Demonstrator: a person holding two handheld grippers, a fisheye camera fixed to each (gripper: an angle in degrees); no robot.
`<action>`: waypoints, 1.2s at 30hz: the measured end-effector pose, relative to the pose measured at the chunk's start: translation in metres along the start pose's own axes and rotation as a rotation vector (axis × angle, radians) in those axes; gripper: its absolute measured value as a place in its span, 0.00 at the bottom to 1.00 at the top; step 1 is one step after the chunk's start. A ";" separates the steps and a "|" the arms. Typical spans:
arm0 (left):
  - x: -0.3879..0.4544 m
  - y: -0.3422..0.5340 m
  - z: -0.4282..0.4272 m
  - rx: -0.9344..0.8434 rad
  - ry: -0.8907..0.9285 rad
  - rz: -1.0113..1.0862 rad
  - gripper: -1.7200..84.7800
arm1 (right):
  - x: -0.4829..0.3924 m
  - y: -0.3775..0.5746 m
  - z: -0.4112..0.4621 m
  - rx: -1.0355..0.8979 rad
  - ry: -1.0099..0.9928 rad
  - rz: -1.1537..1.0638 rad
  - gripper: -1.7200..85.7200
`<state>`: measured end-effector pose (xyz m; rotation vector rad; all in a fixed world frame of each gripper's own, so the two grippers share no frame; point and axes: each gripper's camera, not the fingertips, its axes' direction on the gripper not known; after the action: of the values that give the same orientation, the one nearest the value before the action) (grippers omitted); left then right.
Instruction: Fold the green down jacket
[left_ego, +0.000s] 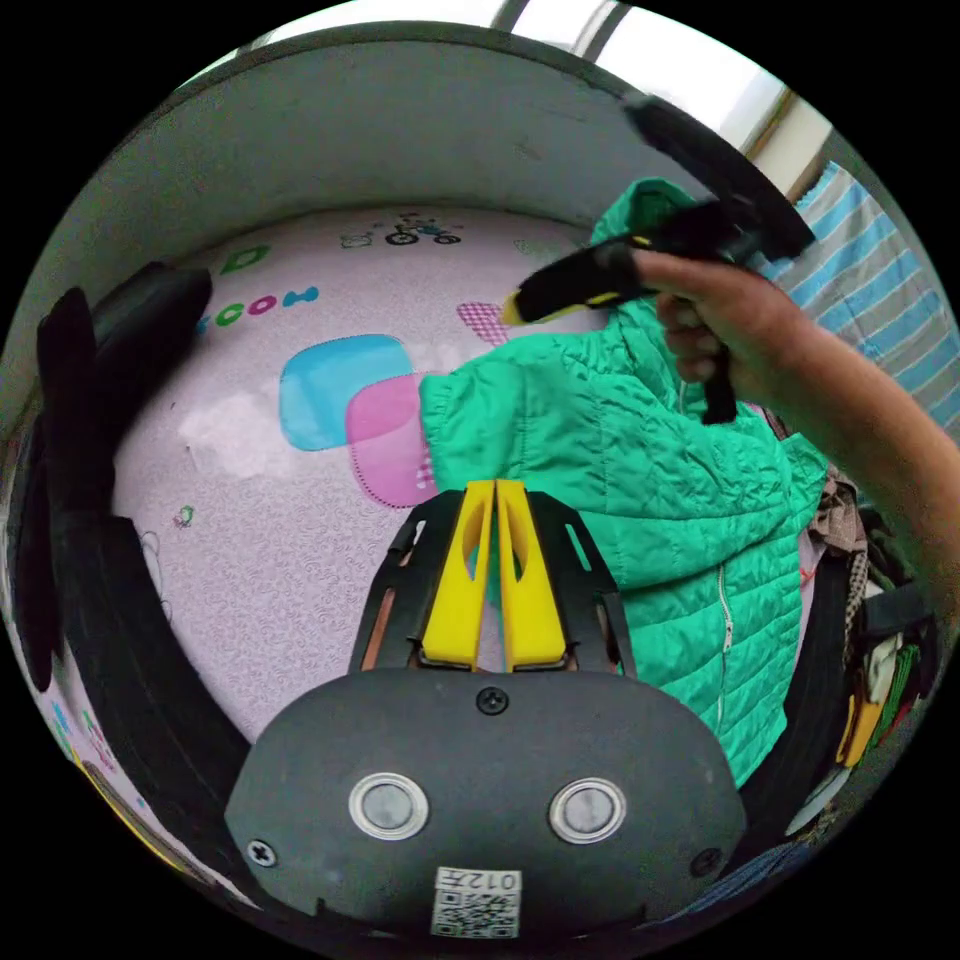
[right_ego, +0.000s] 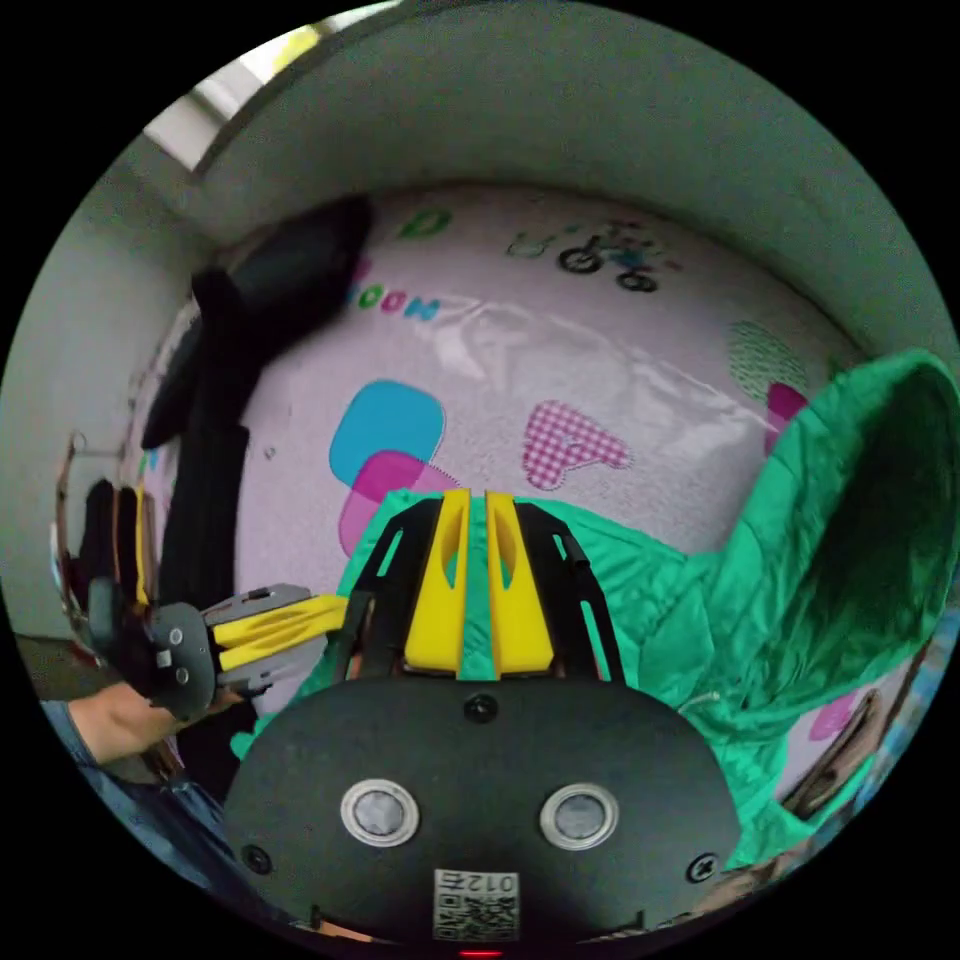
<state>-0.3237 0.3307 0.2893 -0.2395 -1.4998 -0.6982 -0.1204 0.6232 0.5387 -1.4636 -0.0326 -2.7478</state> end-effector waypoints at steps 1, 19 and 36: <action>-0.002 -0.002 -0.009 0.032 -0.018 -0.023 0.02 | 0.004 0.009 -0.008 0.028 -0.026 0.015 0.02; 0.066 -0.075 0.074 -0.094 -0.129 0.131 0.02 | 0.073 0.245 -0.010 0.161 0.156 0.313 0.01; 0.149 -0.060 0.041 0.023 -0.178 0.162 0.02 | 0.115 0.352 -0.098 0.329 0.251 0.500 0.01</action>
<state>-0.4025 0.2655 0.4192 -0.4100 -1.6356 -0.5406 -0.2540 0.2665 0.5811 -0.8913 -0.0939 -2.3515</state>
